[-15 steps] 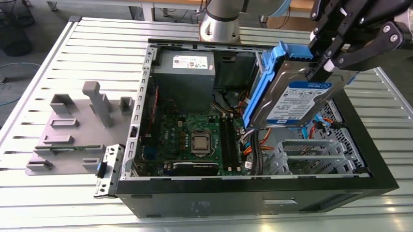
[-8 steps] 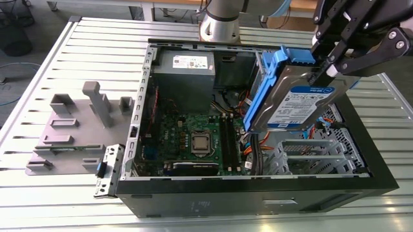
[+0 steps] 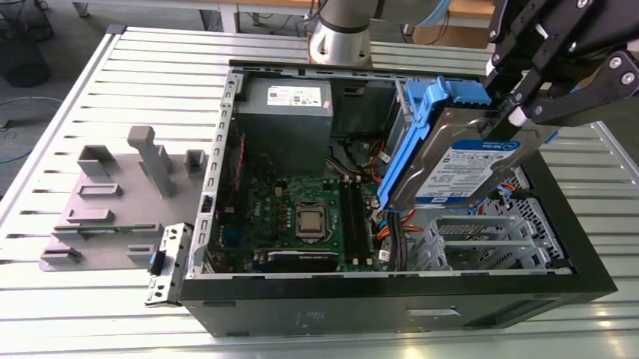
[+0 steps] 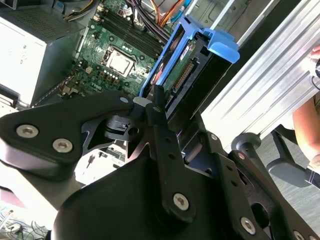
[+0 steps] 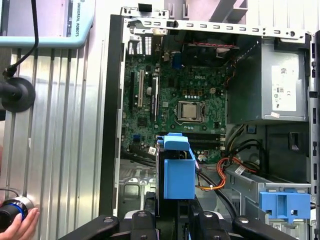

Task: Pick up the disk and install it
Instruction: 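Insert the disk into the insertion slot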

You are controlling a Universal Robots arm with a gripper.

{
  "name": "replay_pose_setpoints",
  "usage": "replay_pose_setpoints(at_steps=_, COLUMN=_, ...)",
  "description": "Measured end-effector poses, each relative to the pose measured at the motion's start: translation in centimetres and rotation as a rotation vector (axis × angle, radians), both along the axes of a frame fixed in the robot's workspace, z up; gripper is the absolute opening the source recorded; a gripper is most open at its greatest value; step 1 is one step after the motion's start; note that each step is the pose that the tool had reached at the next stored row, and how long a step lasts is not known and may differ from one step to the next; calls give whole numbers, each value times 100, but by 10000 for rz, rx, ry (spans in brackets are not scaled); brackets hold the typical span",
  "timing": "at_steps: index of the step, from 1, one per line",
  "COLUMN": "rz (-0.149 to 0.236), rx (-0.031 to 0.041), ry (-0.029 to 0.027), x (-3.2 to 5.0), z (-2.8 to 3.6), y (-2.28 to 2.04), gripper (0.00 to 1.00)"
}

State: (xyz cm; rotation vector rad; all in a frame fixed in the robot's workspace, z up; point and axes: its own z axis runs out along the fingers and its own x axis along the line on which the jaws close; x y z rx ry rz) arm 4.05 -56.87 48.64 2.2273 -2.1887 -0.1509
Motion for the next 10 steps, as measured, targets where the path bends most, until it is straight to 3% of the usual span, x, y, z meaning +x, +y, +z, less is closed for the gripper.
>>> replay_pose_setpoints(at_steps=10, rz=0, rx=0, ry=0, x=0, z=0, y=-9, gripper=35)
